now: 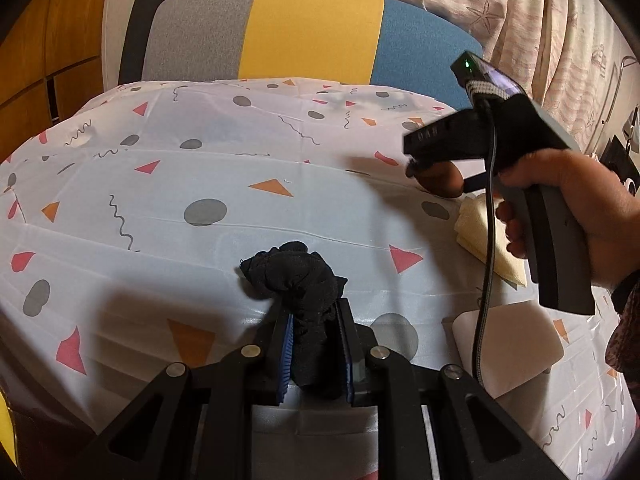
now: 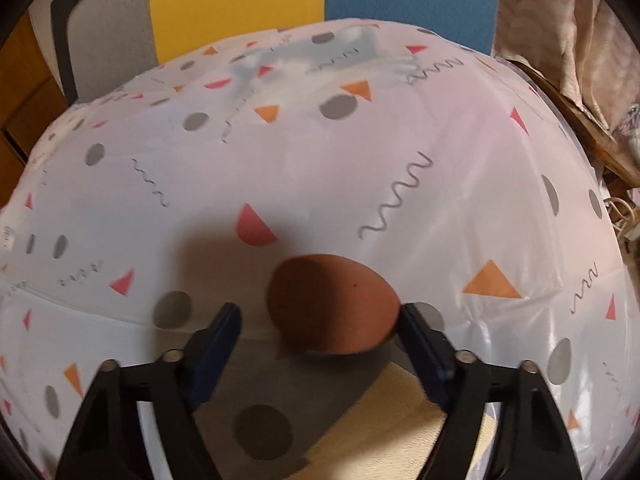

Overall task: Organize soft objects
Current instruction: 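Grasp the brown egg-shaped makeup sponge with the right tool while the left tool holds the scrunchie, then carry the black scrunchie into the gold tray and open the left tool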

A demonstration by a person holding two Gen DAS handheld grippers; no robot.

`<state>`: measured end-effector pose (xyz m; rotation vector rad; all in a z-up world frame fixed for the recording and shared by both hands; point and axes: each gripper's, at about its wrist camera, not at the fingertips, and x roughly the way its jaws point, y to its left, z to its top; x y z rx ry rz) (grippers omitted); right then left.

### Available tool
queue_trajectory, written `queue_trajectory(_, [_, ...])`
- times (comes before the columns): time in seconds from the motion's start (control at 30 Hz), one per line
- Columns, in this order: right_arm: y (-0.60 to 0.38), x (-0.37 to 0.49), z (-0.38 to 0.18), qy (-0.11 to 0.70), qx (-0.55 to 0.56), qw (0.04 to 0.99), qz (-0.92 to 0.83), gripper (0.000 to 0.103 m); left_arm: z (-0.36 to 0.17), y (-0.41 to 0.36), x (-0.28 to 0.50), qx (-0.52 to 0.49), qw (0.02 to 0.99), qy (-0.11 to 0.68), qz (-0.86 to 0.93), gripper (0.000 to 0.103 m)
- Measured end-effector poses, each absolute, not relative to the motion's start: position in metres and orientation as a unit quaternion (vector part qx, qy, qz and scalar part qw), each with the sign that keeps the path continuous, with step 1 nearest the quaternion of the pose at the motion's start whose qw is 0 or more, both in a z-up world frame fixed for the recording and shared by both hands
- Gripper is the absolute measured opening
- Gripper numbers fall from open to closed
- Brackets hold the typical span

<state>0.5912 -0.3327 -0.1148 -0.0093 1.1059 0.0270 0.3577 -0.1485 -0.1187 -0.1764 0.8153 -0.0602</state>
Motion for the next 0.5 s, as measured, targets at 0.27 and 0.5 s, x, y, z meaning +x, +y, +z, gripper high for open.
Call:
queue_trajectory(0.27, [-0.355, 0.577, -0.102, 0.497, 0.04, 0.867, 0.018, 0.052, -0.119, -0.15, 0.358, -0.081, 0.915, 0.395, -0.028, 0.018])
queue_trajectory(0.5, [-0.365, 0.519, -0.069, 0.454, 0.109, 0.882, 0.063, 0.052, -0.119, -0.151, 0.357, -0.077, 0.915, 0.395, -0.025, 0.018])
